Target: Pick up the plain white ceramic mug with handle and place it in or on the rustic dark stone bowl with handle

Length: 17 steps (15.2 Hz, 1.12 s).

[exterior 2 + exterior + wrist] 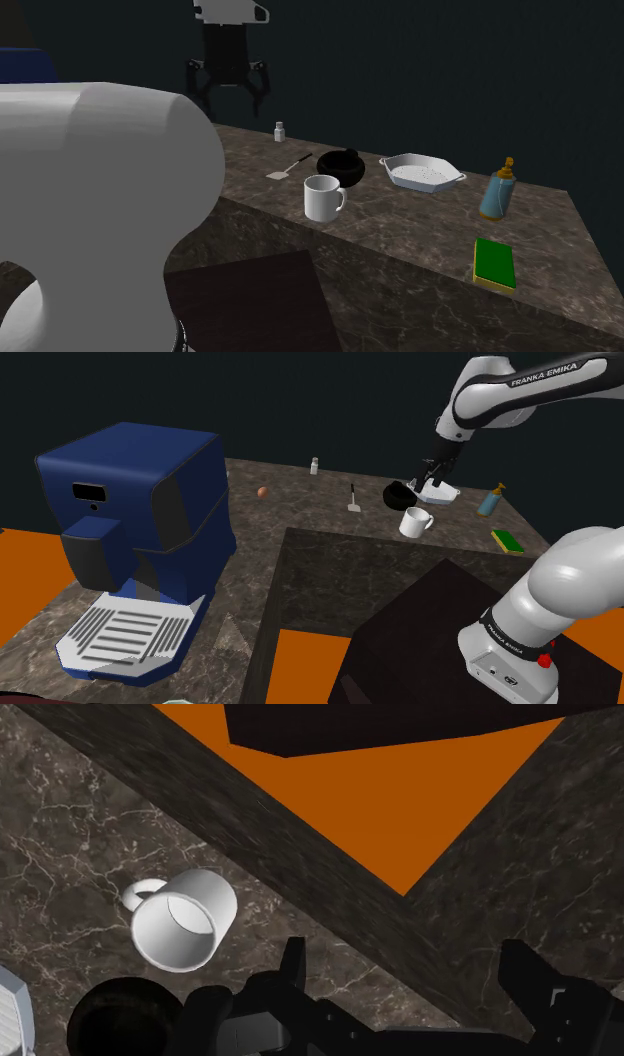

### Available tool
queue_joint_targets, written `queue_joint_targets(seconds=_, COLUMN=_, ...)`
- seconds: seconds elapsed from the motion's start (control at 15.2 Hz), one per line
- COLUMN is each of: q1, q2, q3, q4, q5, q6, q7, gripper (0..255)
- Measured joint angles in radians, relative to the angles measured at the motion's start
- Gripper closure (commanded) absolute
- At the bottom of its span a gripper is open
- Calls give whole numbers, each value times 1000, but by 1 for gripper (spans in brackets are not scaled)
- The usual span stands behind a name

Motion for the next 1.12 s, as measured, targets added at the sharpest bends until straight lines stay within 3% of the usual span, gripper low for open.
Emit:
queue_joint_targets(seconds=0.33, q1=-12, q2=165, q3=-69, q4=9, q5=-1, q6=161, q7=-75, gripper=0)
queue_joint_targets(seconds=0.59, q1=-11, q2=327, q3=-121, q4=39, q5=36, q6=291, q7=-148, gripper=0)
queue_joint_targets(seconds=0.79, q1=-13, q2=431, q3=-147, q4=67, q5=81, q6=365, q7=-208, gripper=0)
queue_joint_targets(seconds=1.12, q1=-40, q2=656, q3=-158, q4=164, q5=223, q6=478, q7=-355, gripper=0)
